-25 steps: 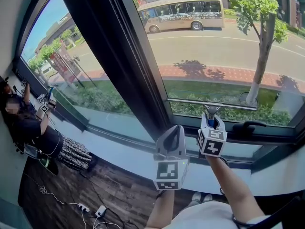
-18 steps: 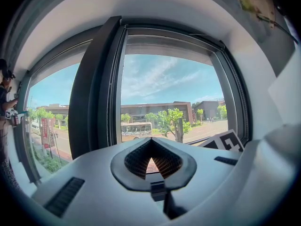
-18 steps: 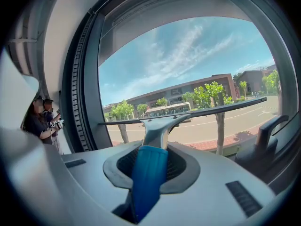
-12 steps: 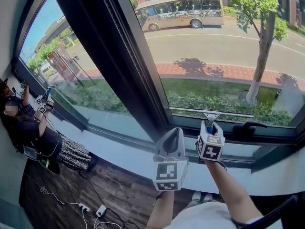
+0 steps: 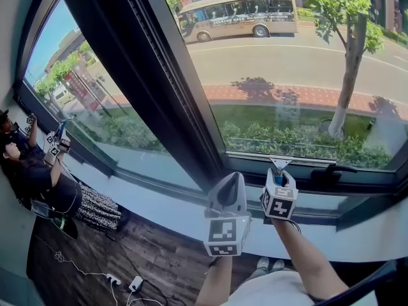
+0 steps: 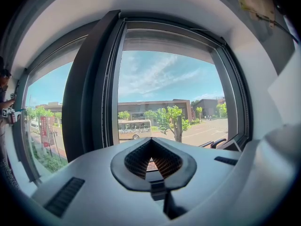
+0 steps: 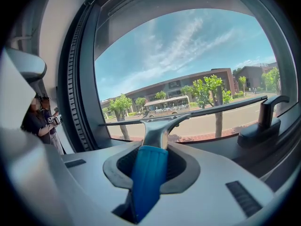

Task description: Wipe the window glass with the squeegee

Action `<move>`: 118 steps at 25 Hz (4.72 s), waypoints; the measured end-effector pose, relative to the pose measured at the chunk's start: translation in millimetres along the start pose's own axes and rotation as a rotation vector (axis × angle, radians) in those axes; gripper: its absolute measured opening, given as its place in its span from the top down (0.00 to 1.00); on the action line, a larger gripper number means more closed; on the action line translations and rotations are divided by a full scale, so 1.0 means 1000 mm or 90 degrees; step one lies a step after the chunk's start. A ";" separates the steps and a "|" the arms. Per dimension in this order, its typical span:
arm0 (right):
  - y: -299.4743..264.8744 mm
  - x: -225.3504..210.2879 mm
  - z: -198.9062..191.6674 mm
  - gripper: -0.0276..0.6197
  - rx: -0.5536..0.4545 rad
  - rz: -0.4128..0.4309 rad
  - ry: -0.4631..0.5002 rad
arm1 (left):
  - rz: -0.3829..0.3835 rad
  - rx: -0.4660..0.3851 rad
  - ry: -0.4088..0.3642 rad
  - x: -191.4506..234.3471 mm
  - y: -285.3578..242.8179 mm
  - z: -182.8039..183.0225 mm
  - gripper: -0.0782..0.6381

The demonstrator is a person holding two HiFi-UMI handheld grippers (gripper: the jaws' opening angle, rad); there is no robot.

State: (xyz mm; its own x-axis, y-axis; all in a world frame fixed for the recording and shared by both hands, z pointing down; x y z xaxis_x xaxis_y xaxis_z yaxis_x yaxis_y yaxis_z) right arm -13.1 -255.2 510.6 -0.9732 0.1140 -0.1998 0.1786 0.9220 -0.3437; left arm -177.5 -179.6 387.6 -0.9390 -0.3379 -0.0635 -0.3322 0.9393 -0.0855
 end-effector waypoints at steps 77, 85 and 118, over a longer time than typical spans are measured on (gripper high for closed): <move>0.257 -0.103 0.508 0.84 -0.335 0.021 0.138 | -0.307 -0.173 -0.031 -0.151 -0.066 0.226 0.90; 0.253 -0.109 0.499 0.84 -0.334 0.018 0.140 | -0.301 -0.178 -0.025 -0.144 -0.065 0.222 0.90; 0.231 -0.128 0.419 0.84 -0.282 0.013 0.154 | -0.355 -0.126 0.041 -0.139 -0.058 0.173 0.90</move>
State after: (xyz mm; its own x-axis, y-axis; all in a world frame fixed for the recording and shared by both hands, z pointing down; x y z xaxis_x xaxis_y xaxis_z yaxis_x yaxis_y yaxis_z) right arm 213.6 -212.1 72.2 -0.9852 0.1680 0.0334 0.1704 0.9812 0.0906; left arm -12.5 -196.9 229.3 -0.6194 -0.7851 -0.0009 -0.7812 0.6163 0.0994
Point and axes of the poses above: the fingertips, and each gripper's own axes: y backward along the fingers, x to its left, z out of its top, the point moved 10 cm from there along y, backward along the fingers, and after that the axes turned 2 degrees about z, right-handed, at the moved point
